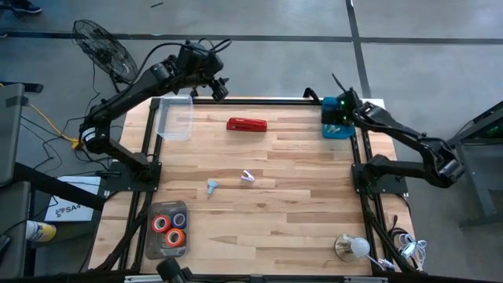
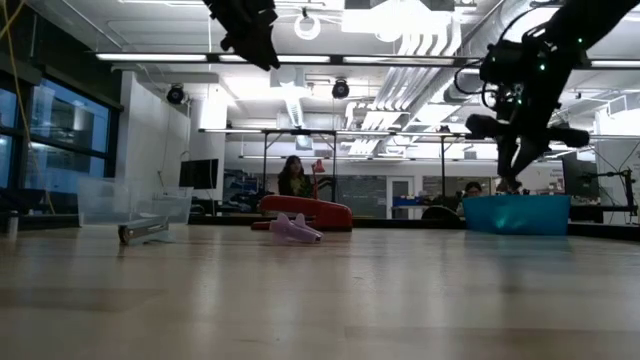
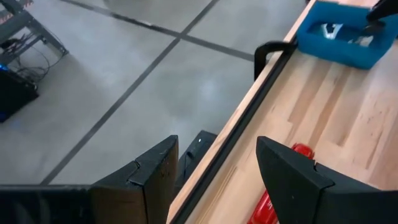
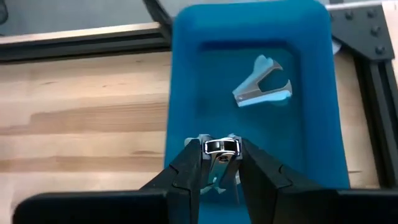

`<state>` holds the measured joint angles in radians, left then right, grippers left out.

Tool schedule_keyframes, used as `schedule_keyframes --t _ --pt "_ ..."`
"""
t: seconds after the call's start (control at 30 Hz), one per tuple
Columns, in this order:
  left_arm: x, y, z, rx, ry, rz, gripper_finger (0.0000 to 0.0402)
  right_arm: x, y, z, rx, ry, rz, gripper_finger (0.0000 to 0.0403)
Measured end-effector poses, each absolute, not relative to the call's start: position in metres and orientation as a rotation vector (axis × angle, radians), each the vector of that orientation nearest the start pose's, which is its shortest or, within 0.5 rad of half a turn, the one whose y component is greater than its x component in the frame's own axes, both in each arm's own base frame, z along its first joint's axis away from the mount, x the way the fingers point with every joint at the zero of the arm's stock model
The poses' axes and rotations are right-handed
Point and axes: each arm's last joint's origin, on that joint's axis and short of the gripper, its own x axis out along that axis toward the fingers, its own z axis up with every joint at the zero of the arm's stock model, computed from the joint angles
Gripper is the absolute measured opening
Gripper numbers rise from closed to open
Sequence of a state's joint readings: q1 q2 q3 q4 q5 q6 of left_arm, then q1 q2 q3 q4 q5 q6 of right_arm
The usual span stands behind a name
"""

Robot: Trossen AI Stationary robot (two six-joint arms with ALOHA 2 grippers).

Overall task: Pick and place Stapler, Stapler remover, tape
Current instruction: Put the black staple remover into the blue bin

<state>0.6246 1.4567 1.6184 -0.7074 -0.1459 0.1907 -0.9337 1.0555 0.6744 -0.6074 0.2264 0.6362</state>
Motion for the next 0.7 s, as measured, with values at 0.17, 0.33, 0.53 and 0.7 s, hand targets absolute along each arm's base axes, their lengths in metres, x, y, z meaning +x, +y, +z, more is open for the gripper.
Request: schedule_keyframes --t 0.17,0.33,0.53,0.7 --pt "0.243 0.185 0.407 0.039 0.637 0.697 0.0211 0.103 -0.163 0.204 0.899 0.555 -1.409 0.0075" --pt "0.242 0.189 0.399 0.032 0.661 0.685 0.0211 0.096 -0.167 0.198 0.913 0.479 -1.489 0.0075" --pt "0.243 0.188 0.396 0.026 0.672 0.672 0.0211 0.094 -0.171 0.200 0.915 0.418 -1.532 0.0075" --pt "0.243 0.188 0.396 0.026 0.674 0.670 0.0211 0.094 -0.170 0.199 0.914 0.422 -1.531 0.0088"
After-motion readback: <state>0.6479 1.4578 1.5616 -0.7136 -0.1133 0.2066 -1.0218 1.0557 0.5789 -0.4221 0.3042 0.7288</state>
